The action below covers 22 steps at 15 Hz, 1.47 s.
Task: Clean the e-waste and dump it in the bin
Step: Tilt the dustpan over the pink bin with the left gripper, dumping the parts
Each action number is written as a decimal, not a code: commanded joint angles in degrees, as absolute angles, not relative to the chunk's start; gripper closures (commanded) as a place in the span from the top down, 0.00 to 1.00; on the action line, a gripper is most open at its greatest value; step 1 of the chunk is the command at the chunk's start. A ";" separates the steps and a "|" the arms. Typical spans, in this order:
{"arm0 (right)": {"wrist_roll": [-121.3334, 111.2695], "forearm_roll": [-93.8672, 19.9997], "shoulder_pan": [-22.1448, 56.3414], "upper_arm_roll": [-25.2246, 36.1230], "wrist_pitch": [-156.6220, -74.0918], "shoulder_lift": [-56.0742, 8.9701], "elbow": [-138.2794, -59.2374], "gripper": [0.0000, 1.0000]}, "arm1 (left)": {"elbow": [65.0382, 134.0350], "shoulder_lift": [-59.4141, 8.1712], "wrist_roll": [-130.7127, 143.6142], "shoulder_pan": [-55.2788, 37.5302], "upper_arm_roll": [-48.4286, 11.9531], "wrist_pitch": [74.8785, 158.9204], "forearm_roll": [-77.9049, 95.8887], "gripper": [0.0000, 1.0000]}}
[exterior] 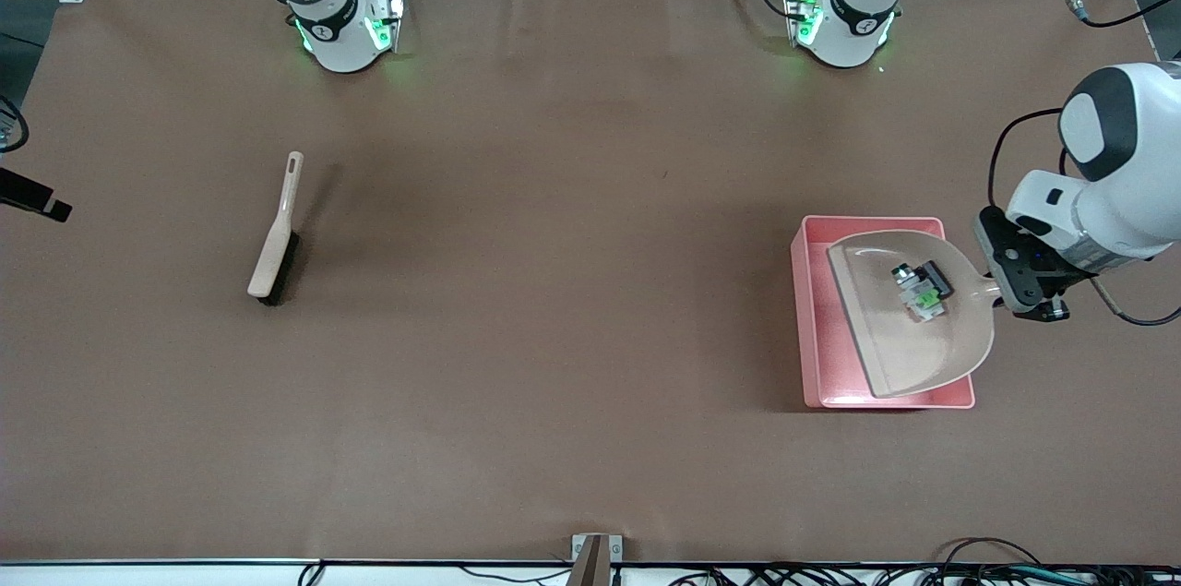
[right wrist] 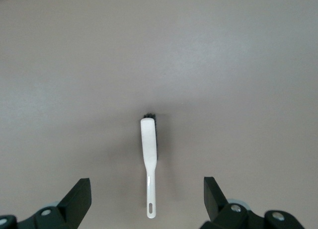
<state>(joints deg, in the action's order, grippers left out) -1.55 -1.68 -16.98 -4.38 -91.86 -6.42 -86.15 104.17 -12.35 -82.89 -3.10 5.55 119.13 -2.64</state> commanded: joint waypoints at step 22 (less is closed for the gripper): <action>-0.18 2.55 -3.34 1.76 -81.57 -1.67 -88.51 1.00 | 104.59 -15.65 -67.67 -7.56 6.15 120.41 -38.15 0.00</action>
<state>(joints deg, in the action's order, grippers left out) -0.40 1.81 -4.79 0.70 -82.41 -2.76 -87.57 104.74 -17.87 -67.34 -7.29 6.08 121.29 -37.22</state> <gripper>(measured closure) 0.000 0.665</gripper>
